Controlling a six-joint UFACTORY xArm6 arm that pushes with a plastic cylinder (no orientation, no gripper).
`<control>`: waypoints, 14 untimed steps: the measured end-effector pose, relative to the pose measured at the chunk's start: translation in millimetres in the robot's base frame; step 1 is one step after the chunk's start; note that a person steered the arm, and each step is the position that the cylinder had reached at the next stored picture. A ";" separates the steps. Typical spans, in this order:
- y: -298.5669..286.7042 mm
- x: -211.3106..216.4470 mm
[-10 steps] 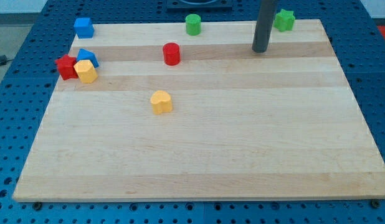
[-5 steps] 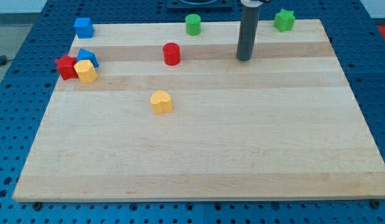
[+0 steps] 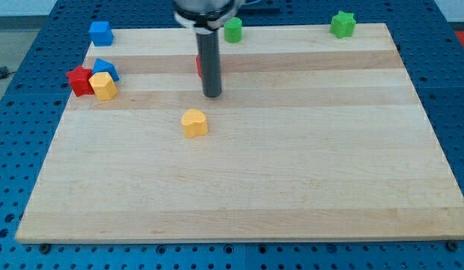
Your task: Push the red star to the right side of yellow hexagon
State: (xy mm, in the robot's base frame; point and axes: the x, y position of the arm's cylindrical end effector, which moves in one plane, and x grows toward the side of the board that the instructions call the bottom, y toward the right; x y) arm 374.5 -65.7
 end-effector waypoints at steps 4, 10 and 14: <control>-167.3 58.7; -239.4 21.4; -239.3 11.8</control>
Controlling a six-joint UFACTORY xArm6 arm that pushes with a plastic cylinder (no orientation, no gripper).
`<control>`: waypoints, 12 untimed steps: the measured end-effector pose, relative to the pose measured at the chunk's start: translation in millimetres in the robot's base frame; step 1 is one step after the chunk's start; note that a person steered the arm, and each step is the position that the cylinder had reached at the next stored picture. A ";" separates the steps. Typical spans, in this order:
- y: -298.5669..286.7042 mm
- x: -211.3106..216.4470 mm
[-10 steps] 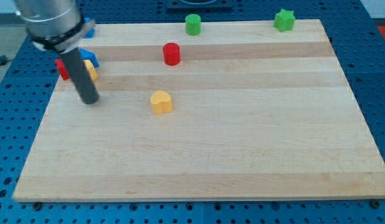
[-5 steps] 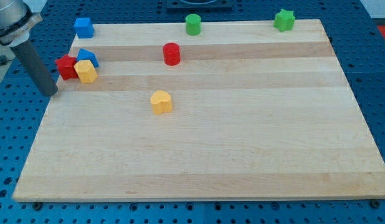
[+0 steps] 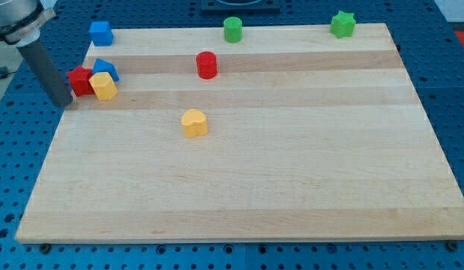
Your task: Push the red star to the right side of yellow hexagon
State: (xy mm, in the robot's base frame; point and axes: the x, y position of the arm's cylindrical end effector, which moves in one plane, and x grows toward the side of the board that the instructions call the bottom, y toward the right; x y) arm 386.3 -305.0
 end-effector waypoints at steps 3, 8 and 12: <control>0.6 -35.2; 36.1 -67.0; 25.9 -85.9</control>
State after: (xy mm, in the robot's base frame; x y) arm 300.4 -279.1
